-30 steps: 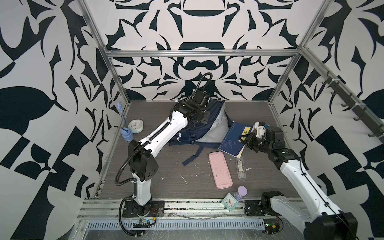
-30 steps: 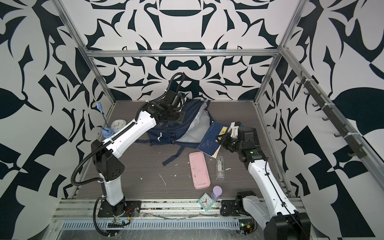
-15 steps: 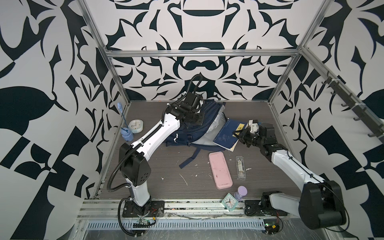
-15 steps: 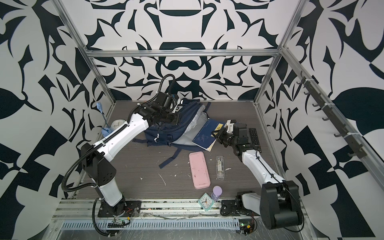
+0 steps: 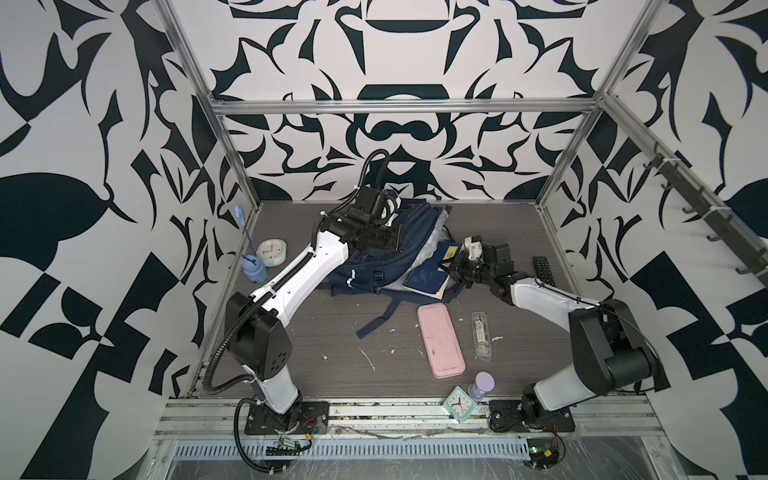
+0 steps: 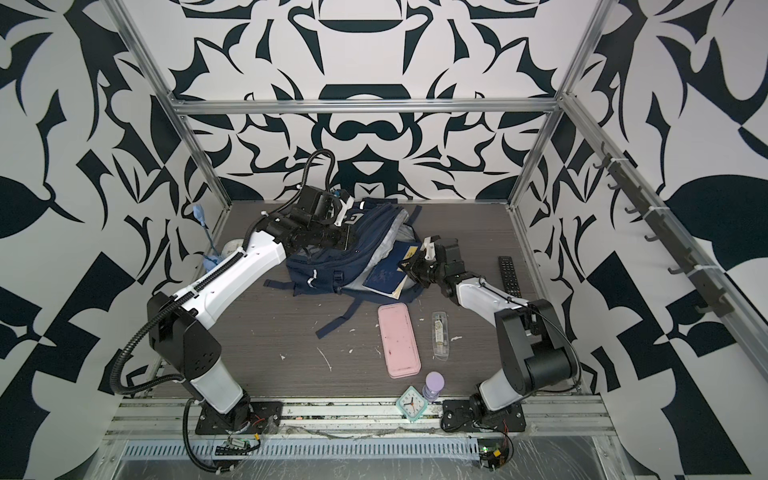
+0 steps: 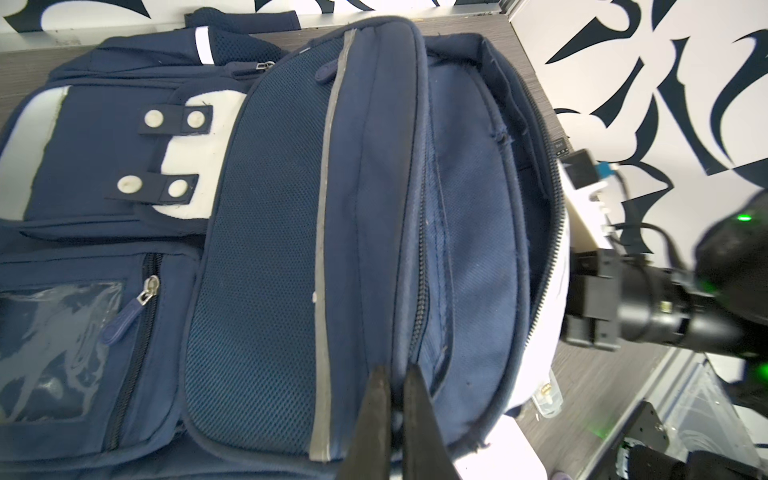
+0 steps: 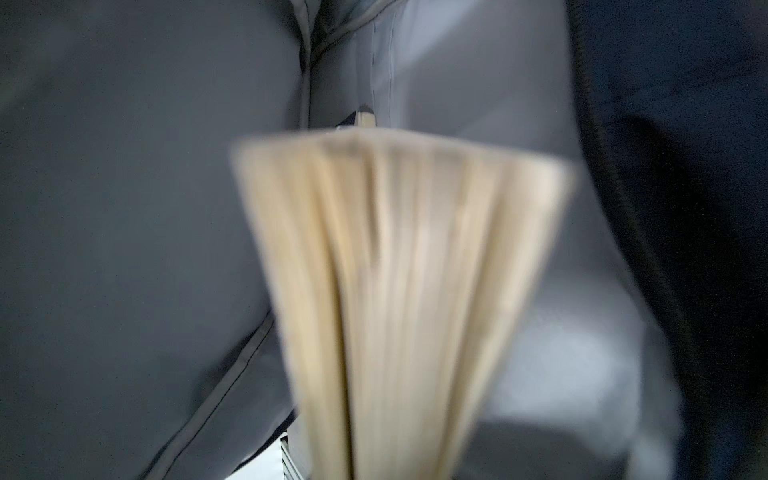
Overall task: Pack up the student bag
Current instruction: 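Hold the backpack opening with the left gripper while the right lowers the book inside, then push the book deeper into the backpack and open the right gripper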
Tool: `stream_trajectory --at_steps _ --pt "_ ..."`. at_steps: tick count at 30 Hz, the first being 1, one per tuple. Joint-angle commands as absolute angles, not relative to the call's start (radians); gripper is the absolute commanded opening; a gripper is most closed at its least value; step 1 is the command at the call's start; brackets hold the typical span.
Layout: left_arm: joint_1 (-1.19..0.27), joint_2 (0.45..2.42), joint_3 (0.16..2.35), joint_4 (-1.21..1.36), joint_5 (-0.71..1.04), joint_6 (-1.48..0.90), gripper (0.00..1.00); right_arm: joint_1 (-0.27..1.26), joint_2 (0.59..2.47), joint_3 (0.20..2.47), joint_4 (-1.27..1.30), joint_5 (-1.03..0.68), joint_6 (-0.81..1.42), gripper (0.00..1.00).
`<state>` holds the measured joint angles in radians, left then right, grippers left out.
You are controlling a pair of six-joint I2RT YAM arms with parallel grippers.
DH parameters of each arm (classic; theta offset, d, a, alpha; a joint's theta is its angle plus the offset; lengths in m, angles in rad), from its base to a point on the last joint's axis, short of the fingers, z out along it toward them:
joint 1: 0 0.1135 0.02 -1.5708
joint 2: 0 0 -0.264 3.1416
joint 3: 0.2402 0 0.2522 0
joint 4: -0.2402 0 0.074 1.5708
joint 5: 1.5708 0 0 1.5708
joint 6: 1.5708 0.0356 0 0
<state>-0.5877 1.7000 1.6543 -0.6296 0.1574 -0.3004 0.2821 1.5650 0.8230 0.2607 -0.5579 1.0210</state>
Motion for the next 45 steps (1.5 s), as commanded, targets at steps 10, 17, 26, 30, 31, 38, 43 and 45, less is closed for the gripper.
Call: stream_trajectory --at_steps 10,17,26,30,31,38,43,45 --pt "-0.525 1.617 1.598 -0.511 0.327 -0.364 0.0 0.374 1.827 1.083 0.526 -0.58 1.133 0.0" --pt "-0.518 1.619 1.581 -0.474 0.383 -0.396 0.0 0.436 2.018 1.271 0.545 -0.583 1.165 0.0" --pt "-0.511 1.604 1.554 -0.458 0.394 -0.404 0.0 0.482 2.172 1.418 0.582 -0.594 1.231 0.0" --pt "-0.506 1.598 1.537 -0.427 0.415 -0.42 0.0 0.495 2.212 1.48 0.469 -0.579 1.187 0.1" --pt "-0.505 1.598 1.534 -0.428 0.418 -0.42 0.0 0.495 2.216 1.487 0.447 -0.577 1.179 0.16" --pt "-0.495 1.592 1.507 -0.417 0.424 -0.426 0.0 0.494 2.17 1.538 0.188 -0.519 1.025 0.51" --pt "-0.491 1.592 1.5 -0.406 0.429 -0.429 0.0 0.493 2.155 1.578 0.098 -0.515 0.973 0.62" --pt "-0.489 1.598 1.499 -0.405 0.431 -0.432 0.0 0.493 2.146 1.6 0.038 -0.511 0.938 0.65"
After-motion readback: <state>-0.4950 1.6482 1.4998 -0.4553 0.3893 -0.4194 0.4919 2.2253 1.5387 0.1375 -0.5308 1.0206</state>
